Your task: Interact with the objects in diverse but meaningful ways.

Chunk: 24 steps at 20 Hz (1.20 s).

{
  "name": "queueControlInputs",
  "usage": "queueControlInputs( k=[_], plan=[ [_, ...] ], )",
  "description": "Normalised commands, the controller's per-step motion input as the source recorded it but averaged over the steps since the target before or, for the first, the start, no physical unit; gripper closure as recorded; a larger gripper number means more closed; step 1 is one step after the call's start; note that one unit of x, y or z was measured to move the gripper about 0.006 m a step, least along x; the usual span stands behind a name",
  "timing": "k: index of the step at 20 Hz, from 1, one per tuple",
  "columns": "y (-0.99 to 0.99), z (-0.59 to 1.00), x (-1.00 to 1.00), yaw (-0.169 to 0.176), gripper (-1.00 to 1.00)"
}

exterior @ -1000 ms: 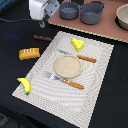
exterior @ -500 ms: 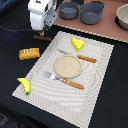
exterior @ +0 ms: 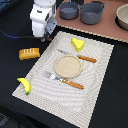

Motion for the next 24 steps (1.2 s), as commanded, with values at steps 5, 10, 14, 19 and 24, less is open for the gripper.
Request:
queueControlInputs(
  k=[5, 10, 14, 19, 24],
  plan=[
    [-0.05, -0.43, -0.07, 0.034, 1.0],
    [-0.06, -0.42, -0.03, 0.036, 1.0],
    [-0.06, -0.41, 0.0, 0.037, 1.0],
    [-0.04, 0.4, 0.11, 0.014, 1.0],
    [-0.06, 1.0, 0.06, 0.02, 1.0]
  ],
)
